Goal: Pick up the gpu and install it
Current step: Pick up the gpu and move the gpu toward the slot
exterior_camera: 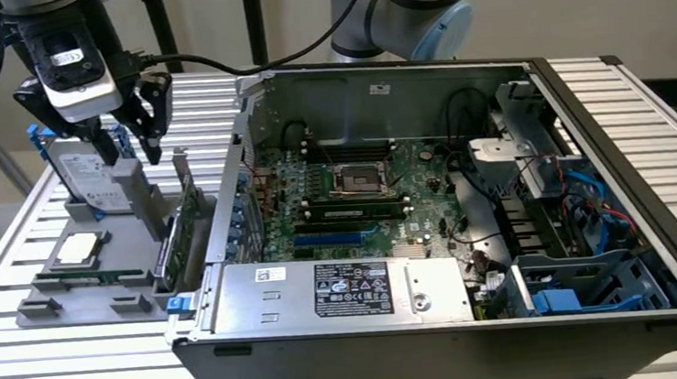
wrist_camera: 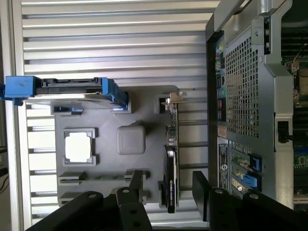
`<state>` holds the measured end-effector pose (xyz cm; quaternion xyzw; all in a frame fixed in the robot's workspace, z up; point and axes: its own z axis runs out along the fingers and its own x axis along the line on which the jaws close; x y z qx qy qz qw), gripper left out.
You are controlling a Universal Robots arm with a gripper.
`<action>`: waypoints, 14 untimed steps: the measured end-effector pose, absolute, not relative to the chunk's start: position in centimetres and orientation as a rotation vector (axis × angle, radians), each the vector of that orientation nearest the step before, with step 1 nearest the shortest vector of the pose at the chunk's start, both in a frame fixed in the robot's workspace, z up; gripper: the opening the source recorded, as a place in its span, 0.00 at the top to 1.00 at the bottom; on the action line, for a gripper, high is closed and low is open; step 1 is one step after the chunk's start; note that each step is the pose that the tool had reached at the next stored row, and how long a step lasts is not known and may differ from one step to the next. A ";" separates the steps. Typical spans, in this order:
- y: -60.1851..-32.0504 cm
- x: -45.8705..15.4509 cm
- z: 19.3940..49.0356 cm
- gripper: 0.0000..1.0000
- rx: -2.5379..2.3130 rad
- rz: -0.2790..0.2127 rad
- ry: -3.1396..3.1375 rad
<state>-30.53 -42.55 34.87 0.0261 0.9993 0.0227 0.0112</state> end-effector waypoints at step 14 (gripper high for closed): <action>-42.7 -29.8 32.3 0.46 0.088 0.071 3.117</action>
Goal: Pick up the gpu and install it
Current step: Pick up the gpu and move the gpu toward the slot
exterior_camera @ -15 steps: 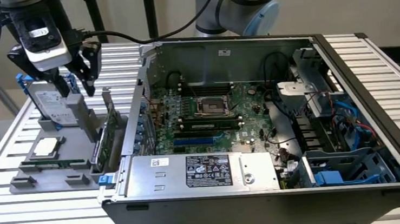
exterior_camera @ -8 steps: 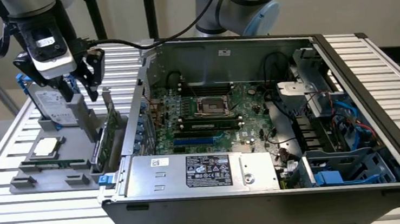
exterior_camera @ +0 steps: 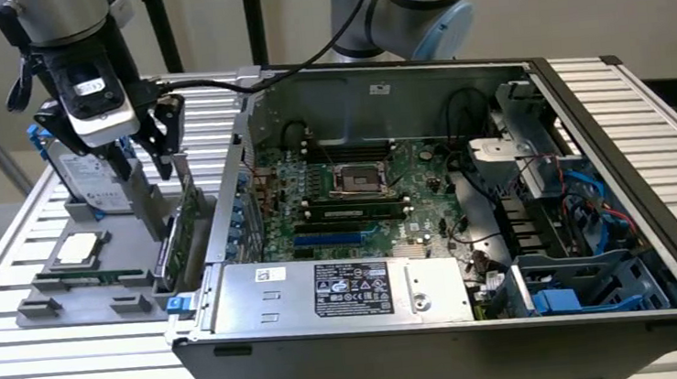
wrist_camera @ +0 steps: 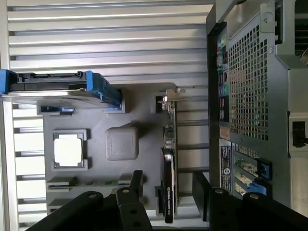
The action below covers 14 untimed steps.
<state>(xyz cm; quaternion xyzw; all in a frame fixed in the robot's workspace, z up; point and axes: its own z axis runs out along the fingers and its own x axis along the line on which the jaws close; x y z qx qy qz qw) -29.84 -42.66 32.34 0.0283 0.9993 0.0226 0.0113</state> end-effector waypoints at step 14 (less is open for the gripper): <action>-42.9 -28.9 29.8 0.46 0.092 0.071 3.117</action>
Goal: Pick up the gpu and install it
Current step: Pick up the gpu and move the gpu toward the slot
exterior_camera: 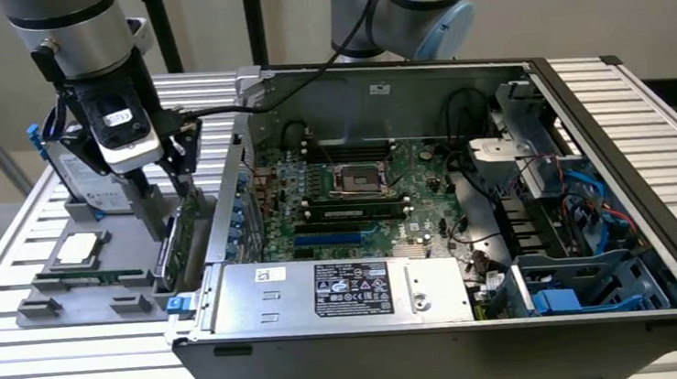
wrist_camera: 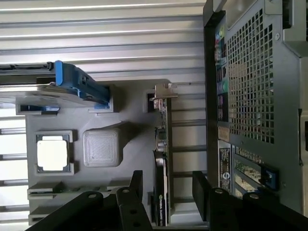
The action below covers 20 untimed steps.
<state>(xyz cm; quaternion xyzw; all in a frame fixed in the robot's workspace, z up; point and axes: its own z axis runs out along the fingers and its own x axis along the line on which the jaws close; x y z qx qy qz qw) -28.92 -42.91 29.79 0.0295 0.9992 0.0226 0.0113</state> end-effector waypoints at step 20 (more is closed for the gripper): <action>-43.3 -29.4 25.8 0.46 0.190 0.069 3.111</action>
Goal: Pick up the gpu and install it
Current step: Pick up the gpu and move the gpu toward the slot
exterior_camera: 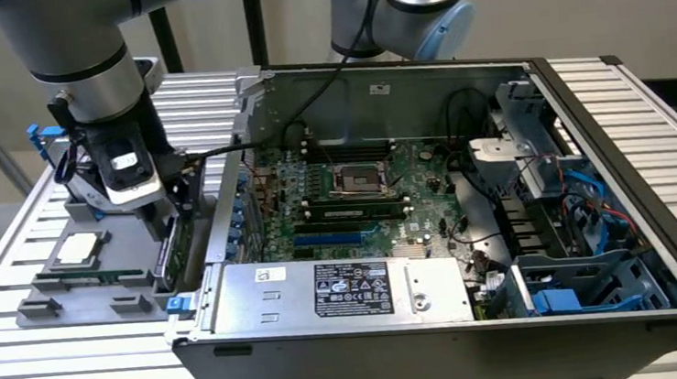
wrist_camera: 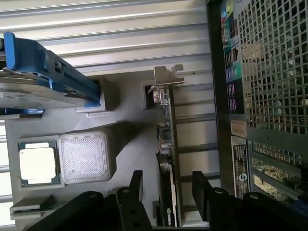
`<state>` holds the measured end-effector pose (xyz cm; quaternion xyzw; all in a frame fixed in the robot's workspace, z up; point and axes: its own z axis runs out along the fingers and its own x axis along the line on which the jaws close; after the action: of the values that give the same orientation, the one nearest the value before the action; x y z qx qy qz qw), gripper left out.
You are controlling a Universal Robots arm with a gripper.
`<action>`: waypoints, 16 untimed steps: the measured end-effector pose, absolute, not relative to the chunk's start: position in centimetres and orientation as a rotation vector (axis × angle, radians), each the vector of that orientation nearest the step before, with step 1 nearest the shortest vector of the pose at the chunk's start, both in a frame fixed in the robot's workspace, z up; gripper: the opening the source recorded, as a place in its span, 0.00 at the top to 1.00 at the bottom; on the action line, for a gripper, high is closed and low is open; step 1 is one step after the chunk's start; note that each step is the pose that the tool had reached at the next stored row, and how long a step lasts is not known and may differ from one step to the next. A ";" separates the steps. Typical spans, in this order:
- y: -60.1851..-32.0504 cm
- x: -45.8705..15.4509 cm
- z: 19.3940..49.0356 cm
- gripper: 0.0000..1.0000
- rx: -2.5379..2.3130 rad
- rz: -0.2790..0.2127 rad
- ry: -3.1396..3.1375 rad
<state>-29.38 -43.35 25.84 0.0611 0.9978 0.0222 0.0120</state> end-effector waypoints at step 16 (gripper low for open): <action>-43.4 -29.4 23.7 0.46 0.191 0.069 3.112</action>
<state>-29.36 -43.43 23.71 0.0614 0.9978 0.0220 0.0117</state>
